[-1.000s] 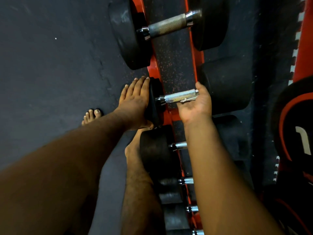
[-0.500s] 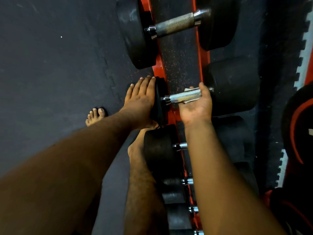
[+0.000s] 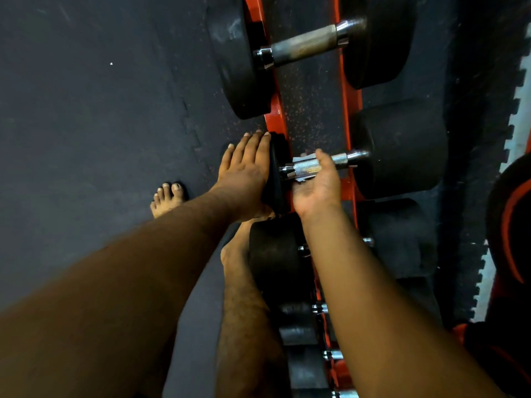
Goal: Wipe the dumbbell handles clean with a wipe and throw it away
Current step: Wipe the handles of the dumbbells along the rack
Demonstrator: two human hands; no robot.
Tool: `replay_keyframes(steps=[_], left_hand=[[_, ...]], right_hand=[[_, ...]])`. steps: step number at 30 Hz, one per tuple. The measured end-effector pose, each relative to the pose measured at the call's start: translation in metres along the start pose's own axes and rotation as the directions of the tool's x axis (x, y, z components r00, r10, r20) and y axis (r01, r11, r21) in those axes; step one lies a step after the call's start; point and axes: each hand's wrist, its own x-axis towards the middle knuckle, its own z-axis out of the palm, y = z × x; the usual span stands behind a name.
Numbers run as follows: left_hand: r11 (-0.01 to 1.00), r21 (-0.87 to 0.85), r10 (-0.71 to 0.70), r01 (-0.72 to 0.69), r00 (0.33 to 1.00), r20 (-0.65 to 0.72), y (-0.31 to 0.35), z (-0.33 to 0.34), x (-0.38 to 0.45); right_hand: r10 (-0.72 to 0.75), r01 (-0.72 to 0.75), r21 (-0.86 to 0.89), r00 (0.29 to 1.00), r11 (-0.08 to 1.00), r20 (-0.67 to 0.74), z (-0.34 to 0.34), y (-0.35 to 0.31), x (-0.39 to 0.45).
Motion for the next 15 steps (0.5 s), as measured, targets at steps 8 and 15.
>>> replay_keyframes(steps=[8,15], left_hand=[[1.000,0.001,0.003,-0.003,1.000,-0.017,-0.002,0.002,0.000],[1.000,0.005,0.003,-0.003,1.000,-0.016,-0.002,0.002,0.001]], right_hand=[[-0.081,0.073,-0.315,0.997,0.946,-0.013,-0.016,0.031,-0.001],[-0.151,0.157,0.039,0.981,0.987,-0.124,-0.025,-0.001,0.008]])
